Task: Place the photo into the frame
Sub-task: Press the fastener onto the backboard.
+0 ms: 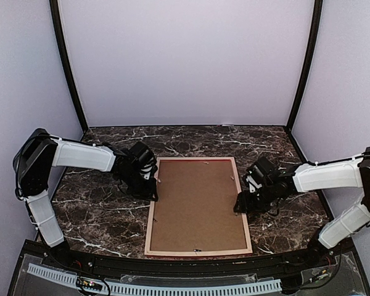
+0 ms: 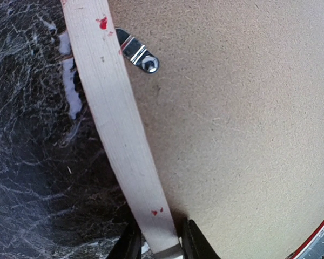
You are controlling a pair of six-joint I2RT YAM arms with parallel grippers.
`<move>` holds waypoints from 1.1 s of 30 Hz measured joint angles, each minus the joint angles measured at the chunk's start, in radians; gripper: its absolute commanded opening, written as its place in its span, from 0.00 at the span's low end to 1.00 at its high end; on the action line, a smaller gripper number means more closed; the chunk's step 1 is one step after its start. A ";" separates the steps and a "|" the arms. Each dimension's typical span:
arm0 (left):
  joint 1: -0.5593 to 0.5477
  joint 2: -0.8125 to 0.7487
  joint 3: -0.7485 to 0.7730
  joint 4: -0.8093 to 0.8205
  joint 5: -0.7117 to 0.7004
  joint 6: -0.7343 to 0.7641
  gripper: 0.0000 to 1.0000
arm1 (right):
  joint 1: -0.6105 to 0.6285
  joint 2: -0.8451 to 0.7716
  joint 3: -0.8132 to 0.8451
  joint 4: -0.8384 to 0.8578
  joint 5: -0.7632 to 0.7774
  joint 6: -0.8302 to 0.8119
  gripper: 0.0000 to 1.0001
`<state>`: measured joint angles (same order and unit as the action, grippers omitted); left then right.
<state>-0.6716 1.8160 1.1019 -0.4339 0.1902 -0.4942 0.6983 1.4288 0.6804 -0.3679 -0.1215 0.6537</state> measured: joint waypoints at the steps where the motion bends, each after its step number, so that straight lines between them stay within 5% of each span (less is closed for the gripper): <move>1: 0.000 0.000 -0.001 0.002 0.000 0.000 0.29 | 0.010 0.004 0.000 -0.005 0.009 0.005 0.58; 33: 0.001 -0.001 -0.003 0.005 0.000 0.012 0.29 | 0.066 0.032 0.040 -0.058 0.073 -0.121 0.30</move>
<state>-0.6704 1.8153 1.0985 -0.4286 0.1898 -0.4820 0.7643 1.4609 0.7200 -0.4263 -0.0483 0.5327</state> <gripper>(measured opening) 0.290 0.320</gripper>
